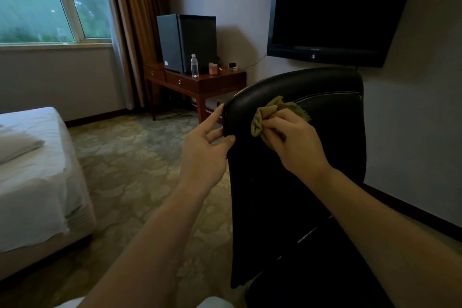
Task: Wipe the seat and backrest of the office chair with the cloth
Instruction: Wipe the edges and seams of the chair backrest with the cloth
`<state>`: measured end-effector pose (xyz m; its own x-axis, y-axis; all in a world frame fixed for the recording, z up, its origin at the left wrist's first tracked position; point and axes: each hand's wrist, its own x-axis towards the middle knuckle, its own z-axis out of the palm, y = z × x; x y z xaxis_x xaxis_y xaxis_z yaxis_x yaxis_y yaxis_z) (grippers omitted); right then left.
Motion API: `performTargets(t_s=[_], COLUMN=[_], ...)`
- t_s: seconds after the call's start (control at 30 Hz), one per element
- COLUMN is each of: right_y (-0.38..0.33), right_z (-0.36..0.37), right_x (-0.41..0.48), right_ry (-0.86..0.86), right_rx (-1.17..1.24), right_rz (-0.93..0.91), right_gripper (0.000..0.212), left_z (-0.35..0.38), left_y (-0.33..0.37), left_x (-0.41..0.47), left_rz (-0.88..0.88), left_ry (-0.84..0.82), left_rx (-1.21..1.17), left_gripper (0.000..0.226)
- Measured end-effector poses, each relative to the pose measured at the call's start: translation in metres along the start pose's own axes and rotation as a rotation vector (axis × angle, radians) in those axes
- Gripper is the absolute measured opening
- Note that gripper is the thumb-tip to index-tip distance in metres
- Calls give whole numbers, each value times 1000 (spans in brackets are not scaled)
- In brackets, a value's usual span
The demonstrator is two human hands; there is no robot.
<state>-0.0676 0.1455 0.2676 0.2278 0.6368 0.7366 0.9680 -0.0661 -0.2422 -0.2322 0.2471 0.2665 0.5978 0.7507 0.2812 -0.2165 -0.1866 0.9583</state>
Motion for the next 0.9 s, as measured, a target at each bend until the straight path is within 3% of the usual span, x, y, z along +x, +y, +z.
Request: performTargets(t_s=[0.27,0.57,0.8,0.9], right_y=[25,-4,25,2], right_z=[-2,12,-4,3], right_x=[21,1,16,9], right_ry=[136,114,135,137], right_rx=[39,1,32,6], right_rz=[272,101,293,263], right_gripper=[11,17,11,9], left_z=[4,4,1,0], left_y=[-3,-2,0,-1], left_x=[0,-1,-16,-22], left_rz=[55,61,70,92], left_ry=[44,33,54,86], left_rx=[45,52,77,82], left_gripper=[67,66,63,63])
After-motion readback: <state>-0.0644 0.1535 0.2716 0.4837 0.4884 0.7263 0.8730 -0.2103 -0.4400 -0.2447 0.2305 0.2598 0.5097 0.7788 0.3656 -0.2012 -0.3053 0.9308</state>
